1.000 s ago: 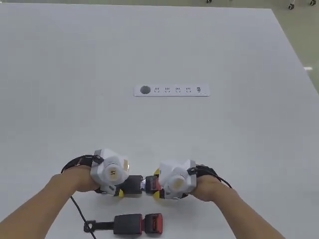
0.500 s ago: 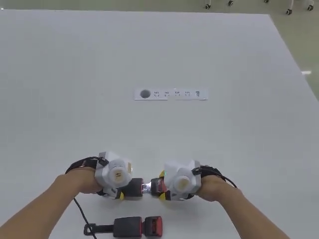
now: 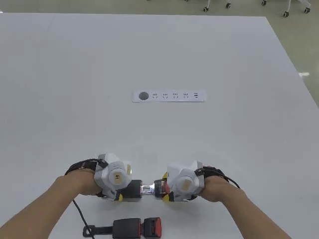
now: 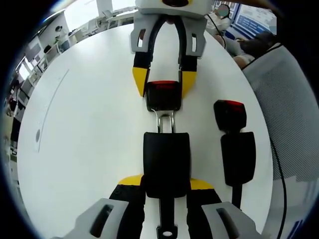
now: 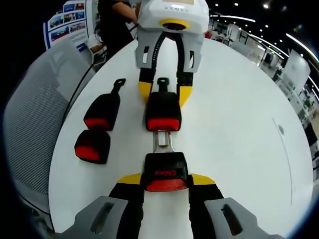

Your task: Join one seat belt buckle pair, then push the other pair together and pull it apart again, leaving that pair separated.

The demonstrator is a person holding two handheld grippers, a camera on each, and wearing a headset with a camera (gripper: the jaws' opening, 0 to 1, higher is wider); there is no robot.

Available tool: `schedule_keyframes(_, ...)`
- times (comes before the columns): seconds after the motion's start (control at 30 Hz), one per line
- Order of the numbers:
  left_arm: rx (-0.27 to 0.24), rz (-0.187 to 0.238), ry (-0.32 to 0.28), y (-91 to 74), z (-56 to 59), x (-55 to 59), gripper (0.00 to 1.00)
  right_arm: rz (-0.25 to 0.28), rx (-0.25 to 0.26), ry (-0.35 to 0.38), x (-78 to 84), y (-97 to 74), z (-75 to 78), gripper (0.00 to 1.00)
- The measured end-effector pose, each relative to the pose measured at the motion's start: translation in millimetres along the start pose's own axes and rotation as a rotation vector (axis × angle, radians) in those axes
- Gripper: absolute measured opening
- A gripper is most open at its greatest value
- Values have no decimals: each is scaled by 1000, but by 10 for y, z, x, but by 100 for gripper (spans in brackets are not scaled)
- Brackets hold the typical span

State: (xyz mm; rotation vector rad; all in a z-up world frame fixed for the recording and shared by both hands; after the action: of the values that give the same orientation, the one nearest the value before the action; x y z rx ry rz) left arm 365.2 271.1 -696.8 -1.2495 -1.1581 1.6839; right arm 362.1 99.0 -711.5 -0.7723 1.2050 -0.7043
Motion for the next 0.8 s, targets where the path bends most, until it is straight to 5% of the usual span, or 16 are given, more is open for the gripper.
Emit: schedule_keyframes(0.8, -6, -3, 6, 51, -35, 30, 32, -44, 0, 23, 298, -223, -44, 31)
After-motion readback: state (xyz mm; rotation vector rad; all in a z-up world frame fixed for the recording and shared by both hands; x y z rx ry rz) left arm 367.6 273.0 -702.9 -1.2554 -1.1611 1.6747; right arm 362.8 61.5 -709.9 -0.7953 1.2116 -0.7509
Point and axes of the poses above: the centre of the closed fingertips' face, and the gripper's own axes: y roughly forward along the fingers, z roughly to its right, x roughly out of its underside, the point moved 8 cm from there along -y, roughly backward along the fingers, and after that the axes turned 13 degrees about -y, right-handed, at the moved point
